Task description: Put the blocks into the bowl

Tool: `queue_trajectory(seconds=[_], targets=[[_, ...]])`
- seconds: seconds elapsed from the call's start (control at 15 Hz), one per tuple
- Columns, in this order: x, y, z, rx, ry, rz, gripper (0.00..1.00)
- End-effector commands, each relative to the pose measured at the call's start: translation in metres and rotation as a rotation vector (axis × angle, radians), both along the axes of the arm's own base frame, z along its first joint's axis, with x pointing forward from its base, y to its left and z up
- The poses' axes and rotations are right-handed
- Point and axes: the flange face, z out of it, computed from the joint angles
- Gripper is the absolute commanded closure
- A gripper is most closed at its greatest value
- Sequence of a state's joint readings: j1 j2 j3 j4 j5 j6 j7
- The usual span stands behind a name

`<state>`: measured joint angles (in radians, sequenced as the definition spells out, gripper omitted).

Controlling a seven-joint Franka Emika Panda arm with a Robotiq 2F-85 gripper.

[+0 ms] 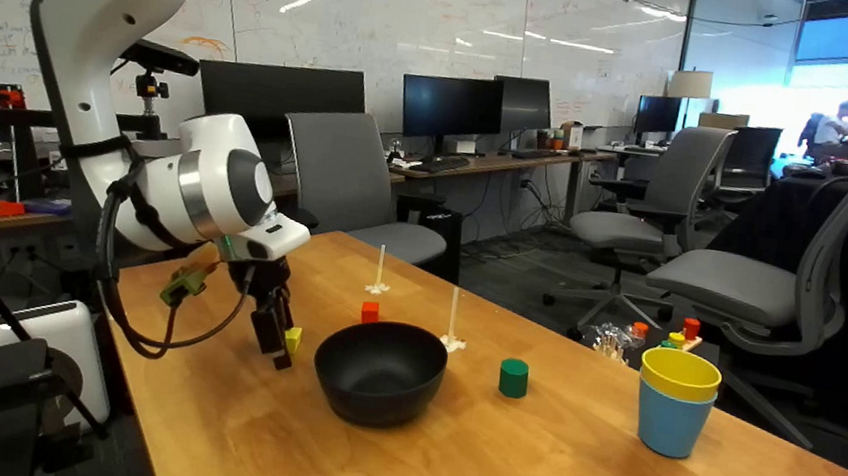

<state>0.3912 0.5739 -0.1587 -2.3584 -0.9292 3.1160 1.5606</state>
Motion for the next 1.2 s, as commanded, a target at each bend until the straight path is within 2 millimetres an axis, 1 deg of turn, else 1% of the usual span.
queue_trajectory(seconds=[0.0, 0.47, 0.73, 1.0, 1.13], targets=[[0.003, 0.007, -0.007, 0.021, -0.011, -0.009, 0.0], [-0.004, 0.02, 0.013, 0.113, -0.011, -0.011, 0.0], [-0.005, 0.024, 0.016, 0.143, -0.011, -0.009, 0.0], [0.0, 0.021, 0.016, 0.14, -0.019, -0.013, 0.0], [0.011, 0.018, 0.019, 0.14, -0.048, -0.037, 0.0]])
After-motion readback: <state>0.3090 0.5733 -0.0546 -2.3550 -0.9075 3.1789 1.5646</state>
